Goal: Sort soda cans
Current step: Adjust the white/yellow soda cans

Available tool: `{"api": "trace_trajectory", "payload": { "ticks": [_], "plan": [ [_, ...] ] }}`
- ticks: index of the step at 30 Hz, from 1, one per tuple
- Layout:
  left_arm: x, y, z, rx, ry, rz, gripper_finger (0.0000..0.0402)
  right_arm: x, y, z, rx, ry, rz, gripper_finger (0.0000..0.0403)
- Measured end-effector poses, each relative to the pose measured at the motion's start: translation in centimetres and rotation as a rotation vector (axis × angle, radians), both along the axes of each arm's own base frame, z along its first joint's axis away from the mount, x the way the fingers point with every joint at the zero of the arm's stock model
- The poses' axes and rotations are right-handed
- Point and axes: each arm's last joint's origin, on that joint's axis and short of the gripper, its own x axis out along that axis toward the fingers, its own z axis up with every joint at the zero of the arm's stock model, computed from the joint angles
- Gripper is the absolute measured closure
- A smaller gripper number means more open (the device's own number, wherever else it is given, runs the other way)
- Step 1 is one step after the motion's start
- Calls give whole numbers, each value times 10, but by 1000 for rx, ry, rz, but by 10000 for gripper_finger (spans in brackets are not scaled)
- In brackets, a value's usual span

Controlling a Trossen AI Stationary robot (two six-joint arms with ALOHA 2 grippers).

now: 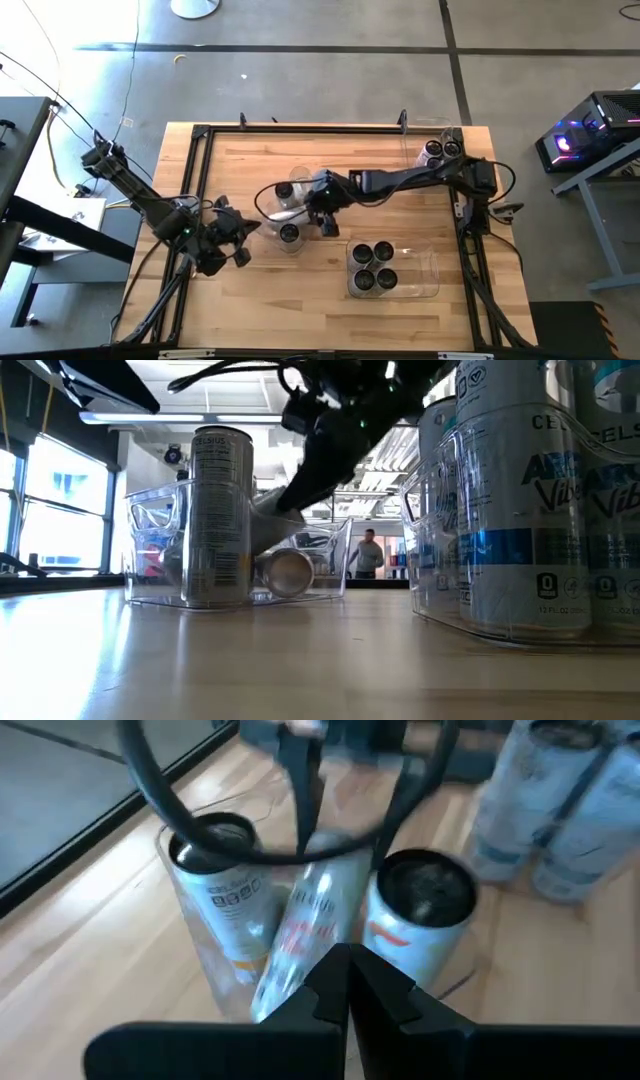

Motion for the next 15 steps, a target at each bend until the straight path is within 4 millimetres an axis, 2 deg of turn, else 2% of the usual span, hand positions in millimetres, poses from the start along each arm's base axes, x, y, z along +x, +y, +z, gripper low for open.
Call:
{"api": "trace_trajectory", "payload": {
  "ticks": [6, 11, 15],
  "plan": [
    [5, 5, -13, 72, 66, -21, 374, 1, -1, 35, -50, 100, -4, 165],
    [12, 7, -21, 108, 73, -23, 313, 2, -1, 61, -49, 107, -2, 165],
    [21, 10, -25, 157, 39, -16, 252, 4, -1, 72, -52, 87, 6, 165]
  ]
}}
